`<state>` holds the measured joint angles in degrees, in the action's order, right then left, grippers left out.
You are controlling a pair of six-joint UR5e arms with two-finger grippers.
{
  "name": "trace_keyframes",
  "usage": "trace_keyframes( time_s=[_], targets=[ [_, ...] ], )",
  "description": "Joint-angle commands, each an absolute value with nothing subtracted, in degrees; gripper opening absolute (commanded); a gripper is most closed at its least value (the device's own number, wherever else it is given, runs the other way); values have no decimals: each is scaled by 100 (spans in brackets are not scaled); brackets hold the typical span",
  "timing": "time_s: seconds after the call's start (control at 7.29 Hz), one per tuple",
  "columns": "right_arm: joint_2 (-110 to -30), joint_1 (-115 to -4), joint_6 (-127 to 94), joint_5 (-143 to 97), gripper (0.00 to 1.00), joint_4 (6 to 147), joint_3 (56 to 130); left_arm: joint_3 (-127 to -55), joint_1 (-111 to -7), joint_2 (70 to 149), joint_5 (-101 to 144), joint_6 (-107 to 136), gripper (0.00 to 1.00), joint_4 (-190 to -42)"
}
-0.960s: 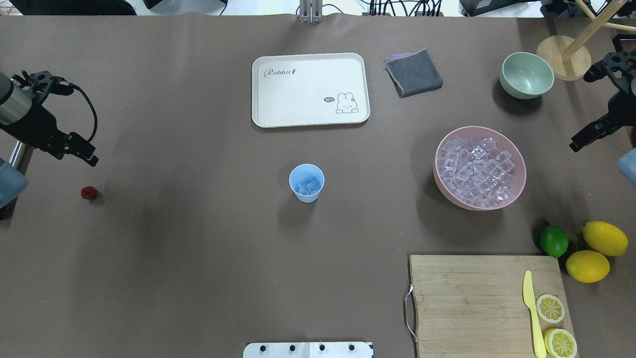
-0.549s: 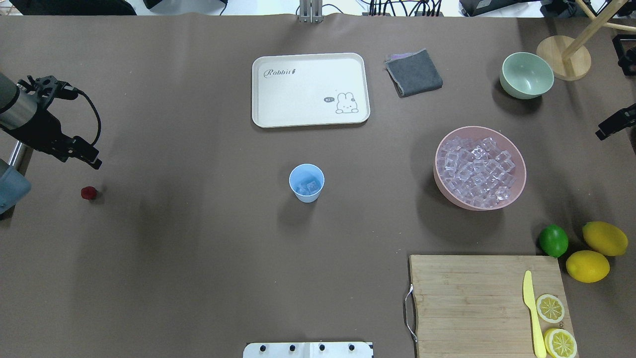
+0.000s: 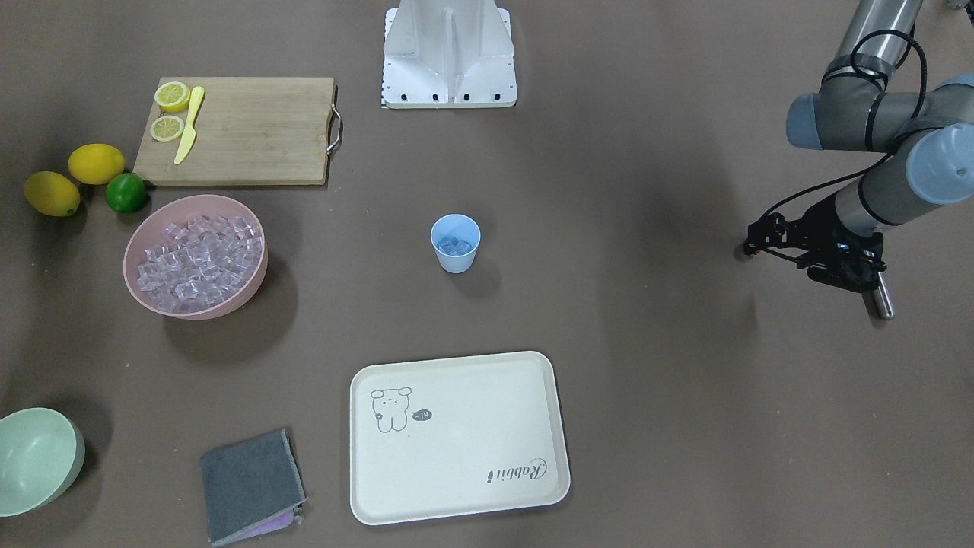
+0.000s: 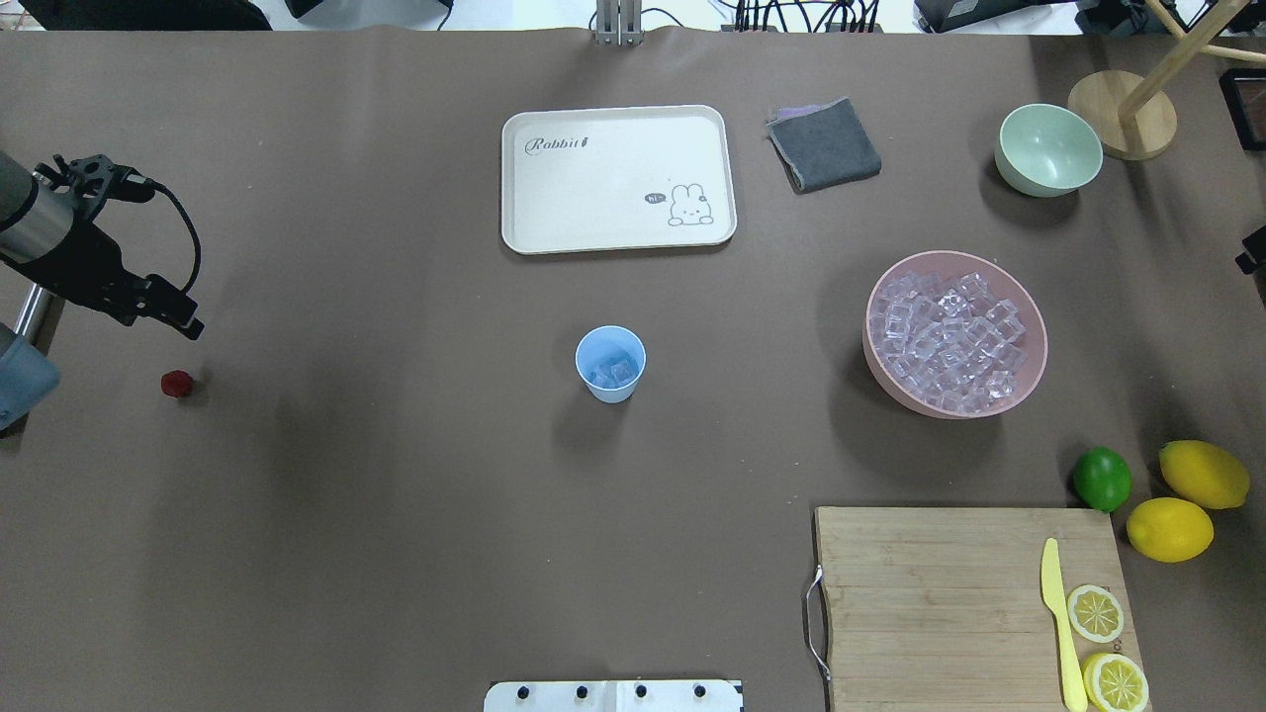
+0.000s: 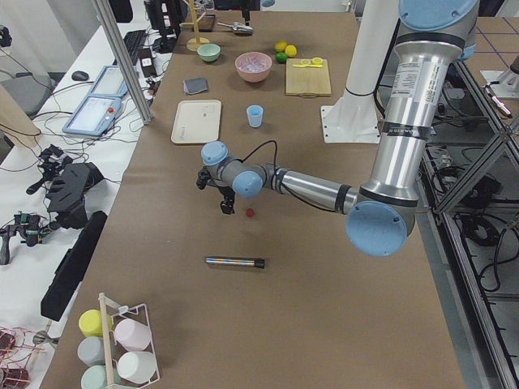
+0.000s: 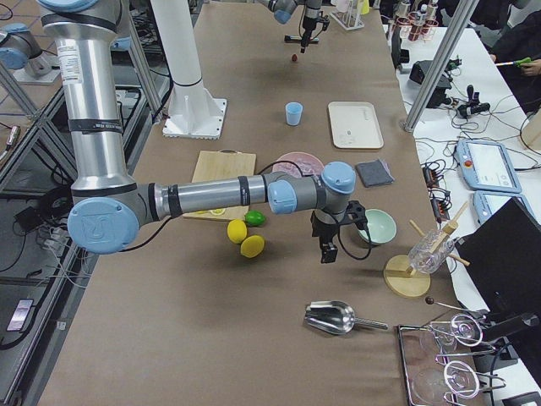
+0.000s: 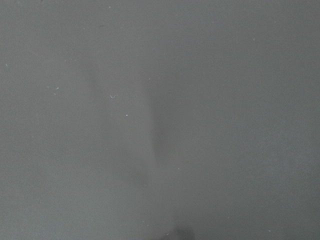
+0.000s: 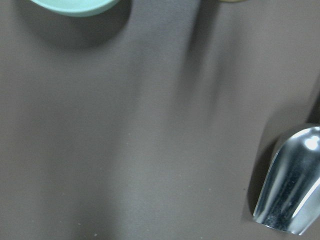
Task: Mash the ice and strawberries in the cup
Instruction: 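Lower the left gripper onto the red strawberry and grasp it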
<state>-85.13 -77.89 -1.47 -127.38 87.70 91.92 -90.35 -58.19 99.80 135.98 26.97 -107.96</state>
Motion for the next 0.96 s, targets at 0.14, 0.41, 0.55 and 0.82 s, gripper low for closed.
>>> trace_keyframes(
  time_s=[0.14,0.41,0.55,0.82],
  targets=[
    [-8596,-8313,935,-12727,99,8780,8746,-9026,-5713,9854,13413,2698,98,-10941],
    [-8622,-8429,1002,-12735,99,8789,8622,-8983,-5547,9564,13325,2707,97,-11380],
    [-8631,-8429,1002,-12735,99,8772,8622,-8930,-5424,9554,13159,2707,97,-11425],
    [-8631,-8446,1020,-12735,99,8771,8622,-8965,-5335,9554,13087,2716,71,-11435]
  ],
)
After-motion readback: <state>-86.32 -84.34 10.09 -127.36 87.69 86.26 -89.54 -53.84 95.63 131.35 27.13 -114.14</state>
